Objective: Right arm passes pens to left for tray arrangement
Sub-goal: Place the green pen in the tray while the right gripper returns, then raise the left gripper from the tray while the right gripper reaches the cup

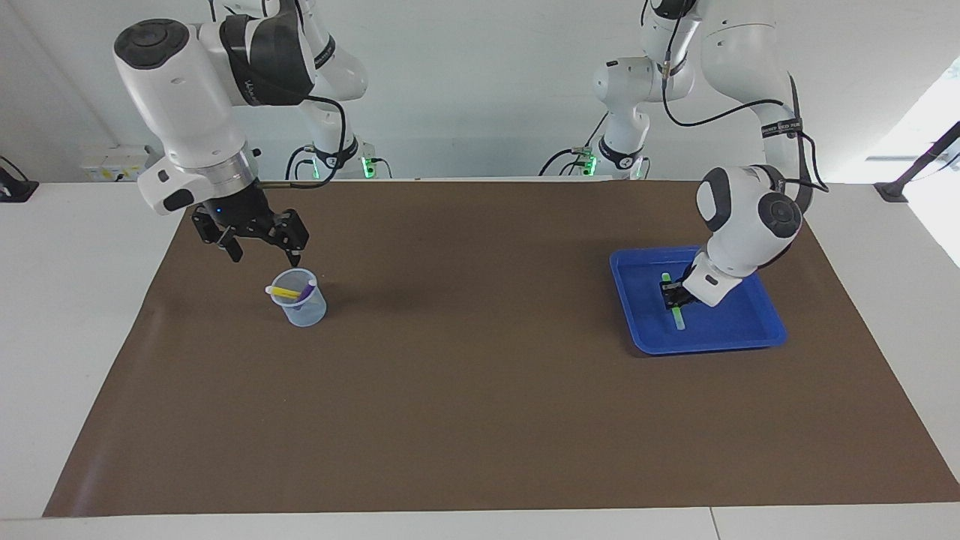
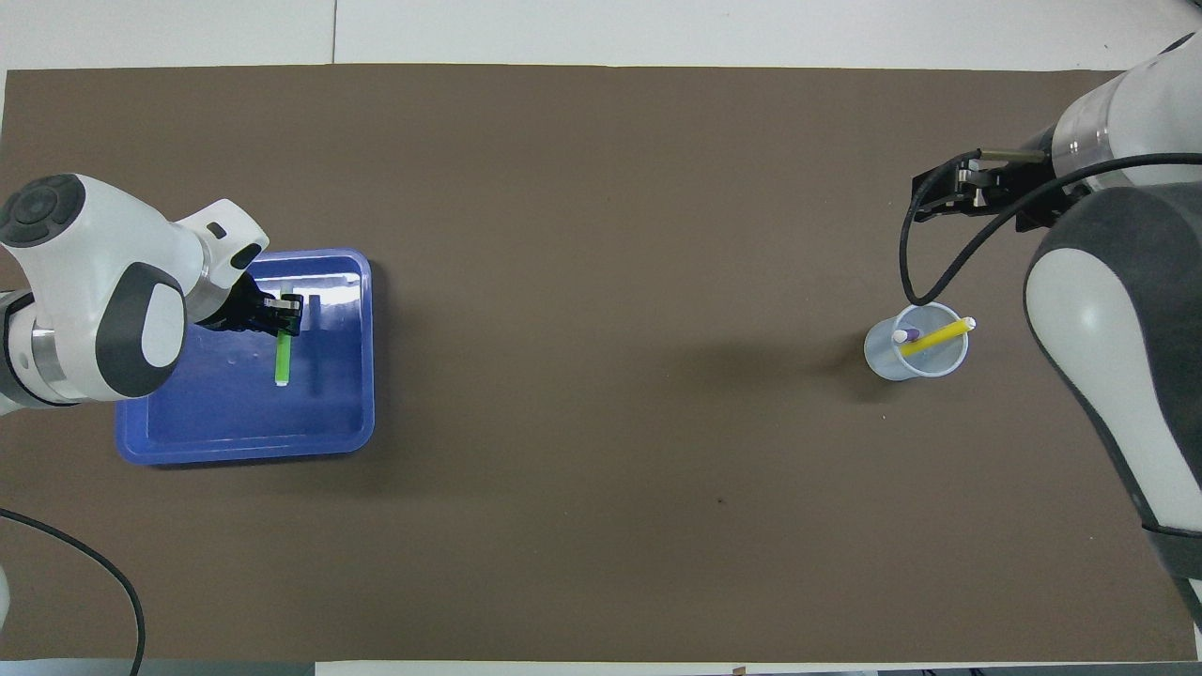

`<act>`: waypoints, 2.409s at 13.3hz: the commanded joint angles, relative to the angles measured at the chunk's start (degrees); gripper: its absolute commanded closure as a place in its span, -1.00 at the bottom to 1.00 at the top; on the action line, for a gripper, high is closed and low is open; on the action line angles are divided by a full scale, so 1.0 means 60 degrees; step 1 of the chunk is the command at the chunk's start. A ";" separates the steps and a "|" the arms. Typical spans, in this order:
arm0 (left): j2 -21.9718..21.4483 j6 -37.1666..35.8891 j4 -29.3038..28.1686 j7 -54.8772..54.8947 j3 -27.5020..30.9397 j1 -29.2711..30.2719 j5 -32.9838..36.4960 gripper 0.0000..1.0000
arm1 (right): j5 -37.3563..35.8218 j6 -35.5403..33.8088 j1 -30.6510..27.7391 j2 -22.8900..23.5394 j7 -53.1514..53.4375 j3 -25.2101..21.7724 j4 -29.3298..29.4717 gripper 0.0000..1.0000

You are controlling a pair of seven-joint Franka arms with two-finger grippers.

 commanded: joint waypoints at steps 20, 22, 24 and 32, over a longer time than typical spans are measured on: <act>-0.0072 -0.1024 0.0599 -0.0483 0.0041 0.0008 -0.0144 -1.00 | 0.0163 0.0855 0.0569 -0.1755 -0.1711 -0.1220 -0.2622 -1.00; -0.0072 -0.2137 0.1551 -0.0761 0.0056 0.0067 -0.0379 -1.00 | 0.0163 0.1398 0.0540 -0.1873 -0.1740 -0.1235 -0.3268 -1.00; -0.0217 -0.2974 0.2285 -0.1345 0.0041 0.0082 -0.0525 -1.00 | 0.0163 0.2159 0.0423 -0.1932 -0.2220 -0.1322 -0.3927 -1.00; -0.1404 -0.3899 0.2522 -0.3175 0.0026 -0.0036 -0.1156 0.98 | 0.3454 0.3583 0.0262 -0.1742 -0.5969 -0.2450 -0.5350 -1.00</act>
